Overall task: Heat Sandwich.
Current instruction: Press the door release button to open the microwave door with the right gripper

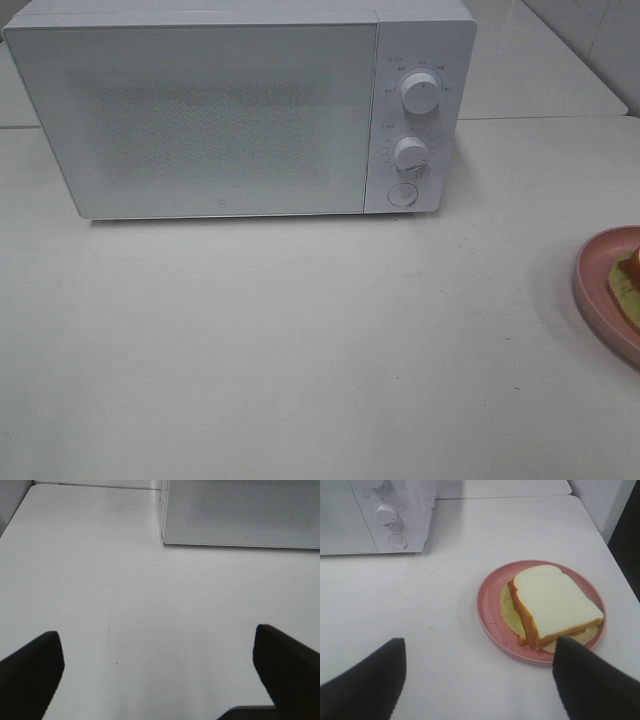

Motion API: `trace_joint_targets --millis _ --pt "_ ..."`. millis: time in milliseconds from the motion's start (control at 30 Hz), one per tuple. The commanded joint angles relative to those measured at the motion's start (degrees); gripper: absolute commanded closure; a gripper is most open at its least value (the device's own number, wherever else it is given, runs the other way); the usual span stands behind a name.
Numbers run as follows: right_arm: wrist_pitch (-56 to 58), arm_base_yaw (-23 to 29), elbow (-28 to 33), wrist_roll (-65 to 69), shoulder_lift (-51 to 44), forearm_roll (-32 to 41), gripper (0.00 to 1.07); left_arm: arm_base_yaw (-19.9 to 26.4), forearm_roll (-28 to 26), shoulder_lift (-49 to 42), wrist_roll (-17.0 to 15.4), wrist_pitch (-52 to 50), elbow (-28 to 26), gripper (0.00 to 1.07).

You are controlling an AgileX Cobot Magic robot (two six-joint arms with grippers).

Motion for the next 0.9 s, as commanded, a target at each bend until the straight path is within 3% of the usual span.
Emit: trace_joint_targets --millis 33,567,900 --pt "-0.9 0.0 0.1 -0.2 -1.4 -0.3 0.28 -0.3 0.1 -1.3 0.0 -0.8 0.1 0.10" --pt "-1.5 0.0 -1.1 0.3 0.0 -1.0 0.28 -0.3 0.1 -1.3 0.0 -0.8 0.1 0.10" --pt "-10.0 0.0 -3.2 0.3 11.9 -0.9 0.28 -0.3 0.1 -1.3 0.0 -0.8 0.1 0.10"
